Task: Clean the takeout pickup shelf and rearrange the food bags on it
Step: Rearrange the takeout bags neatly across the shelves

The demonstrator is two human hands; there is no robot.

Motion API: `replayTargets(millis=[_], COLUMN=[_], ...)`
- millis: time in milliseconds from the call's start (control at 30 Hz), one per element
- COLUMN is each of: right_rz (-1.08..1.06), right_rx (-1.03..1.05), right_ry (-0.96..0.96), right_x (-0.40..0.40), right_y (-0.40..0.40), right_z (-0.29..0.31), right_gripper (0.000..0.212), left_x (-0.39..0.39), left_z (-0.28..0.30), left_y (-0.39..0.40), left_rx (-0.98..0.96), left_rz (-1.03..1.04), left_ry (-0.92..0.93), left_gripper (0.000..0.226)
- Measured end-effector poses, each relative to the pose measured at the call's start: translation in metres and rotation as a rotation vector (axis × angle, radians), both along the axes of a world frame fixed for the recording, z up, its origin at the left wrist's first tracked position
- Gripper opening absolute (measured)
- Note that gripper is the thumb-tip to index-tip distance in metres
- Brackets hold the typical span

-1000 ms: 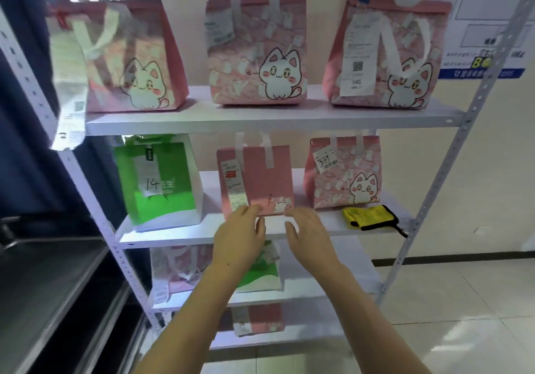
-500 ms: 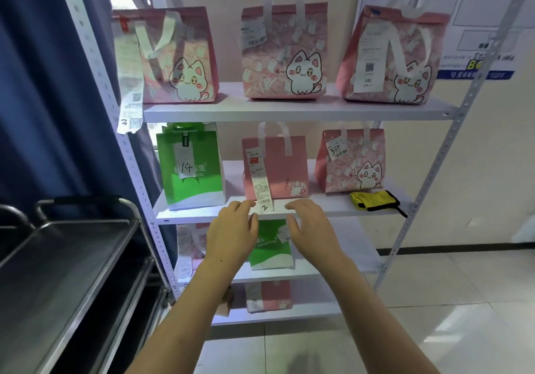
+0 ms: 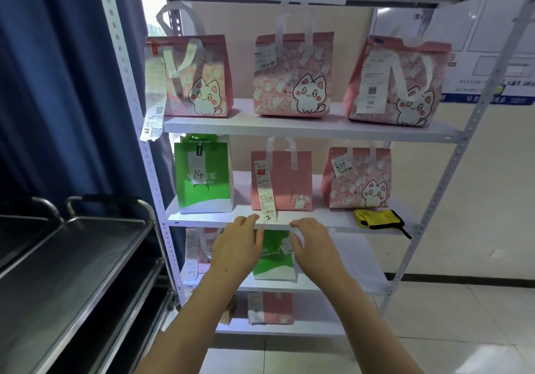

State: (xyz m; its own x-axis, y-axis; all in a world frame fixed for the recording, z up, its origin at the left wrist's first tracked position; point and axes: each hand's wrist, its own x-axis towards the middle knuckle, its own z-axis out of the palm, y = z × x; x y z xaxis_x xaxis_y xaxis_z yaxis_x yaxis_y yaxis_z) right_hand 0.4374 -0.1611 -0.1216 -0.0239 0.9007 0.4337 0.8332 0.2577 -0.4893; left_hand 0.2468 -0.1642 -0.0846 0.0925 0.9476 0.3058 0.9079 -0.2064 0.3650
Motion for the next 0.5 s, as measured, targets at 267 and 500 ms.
replayTargets(millis=[267, 500], right_rz=[0.056, 0.129], right_rx=[-0.012, -0.011], right_ry=[0.03, 0.057], right_x=[-0.01, -0.034], right_y=[-0.016, -0.02], right_z=[-0.014, -0.014], right_gripper=[0.027, 0.027], left_x=[-0.004, -0.022], left_z=[-0.012, -0.014], left_y=[-0.032, -0.054], left_rx=[-0.018, 0.005], left_rz=[0.05, 0.116], left_ry=[-0.017, -0.026], left_gripper=[0.032, 0.031])
